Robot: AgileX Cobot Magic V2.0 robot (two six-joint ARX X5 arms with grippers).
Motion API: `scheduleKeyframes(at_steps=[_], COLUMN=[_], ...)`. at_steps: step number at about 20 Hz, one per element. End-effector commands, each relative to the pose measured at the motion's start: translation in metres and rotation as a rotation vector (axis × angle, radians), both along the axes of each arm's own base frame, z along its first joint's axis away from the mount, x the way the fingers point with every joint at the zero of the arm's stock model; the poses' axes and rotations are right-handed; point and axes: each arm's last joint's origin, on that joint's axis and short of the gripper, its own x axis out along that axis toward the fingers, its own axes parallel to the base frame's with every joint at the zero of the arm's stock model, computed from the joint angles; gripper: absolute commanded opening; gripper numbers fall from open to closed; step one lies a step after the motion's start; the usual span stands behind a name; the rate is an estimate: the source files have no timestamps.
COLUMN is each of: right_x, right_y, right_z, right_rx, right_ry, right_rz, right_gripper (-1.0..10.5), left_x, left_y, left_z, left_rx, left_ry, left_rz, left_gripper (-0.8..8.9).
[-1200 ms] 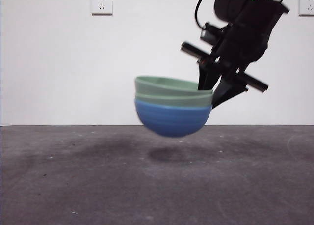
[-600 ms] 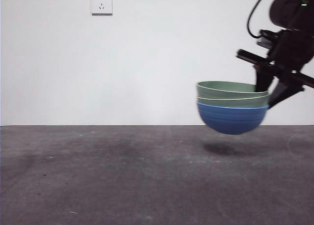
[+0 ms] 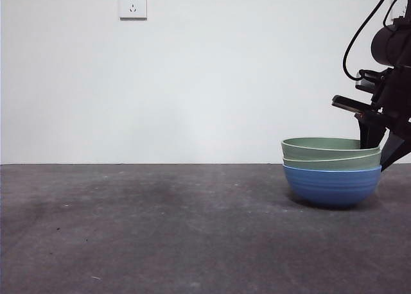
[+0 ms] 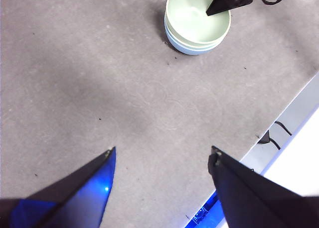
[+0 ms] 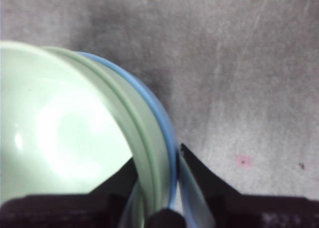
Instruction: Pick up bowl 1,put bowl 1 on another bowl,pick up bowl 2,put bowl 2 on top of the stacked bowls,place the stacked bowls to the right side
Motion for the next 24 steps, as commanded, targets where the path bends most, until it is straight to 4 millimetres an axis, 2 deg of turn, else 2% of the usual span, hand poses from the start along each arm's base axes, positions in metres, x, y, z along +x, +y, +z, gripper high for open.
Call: scheduleKeyframes(at_steps=[1,5,8,9,15,17,20,24], right_x=[0.003,0.004,0.004,0.004,0.005,0.003,-0.011,-0.048], right_y=[-0.001,-0.002,-0.002,-0.002,-0.002,-0.002,-0.004,-0.006], right_z=[-0.01,-0.013,-0.014,-0.014,-0.009,0.003,0.037,0.091], right_rx=[-0.001,-0.017,-0.02,-0.02,-0.016,-0.017,-0.017,-0.018], right_ry=[0.02,0.026,0.029,0.028,-0.01,-0.049,-0.134,-0.235], right_rz=[0.017,0.015,0.013,0.013,0.015,0.017,0.01,0.004], right_gripper=[-0.1,0.2,2.0,2.2,2.3,2.3,2.3,2.3], left_x=[0.0,0.0,0.0,0.0,0.0,0.0,0.0,0.0], left_y=[0.0,0.0,0.0,0.0,0.0,0.0,0.0,0.0], left_z=[0.0,0.0,0.0,0.0,0.0,0.0,0.0,0.0], left_rx=[0.001,0.001,0.001,0.001,0.002,0.003,0.003,0.006], left_ry=[-0.01,-0.01,-0.01,-0.01,-0.009,-0.008,-0.008,-0.009], left_rz=[-0.009,-0.009,-0.009,-0.009,-0.009,-0.009,-0.009,-0.013], left_gripper=[3.15,3.15,3.15,3.15,3.14,3.14,3.14,3.14])
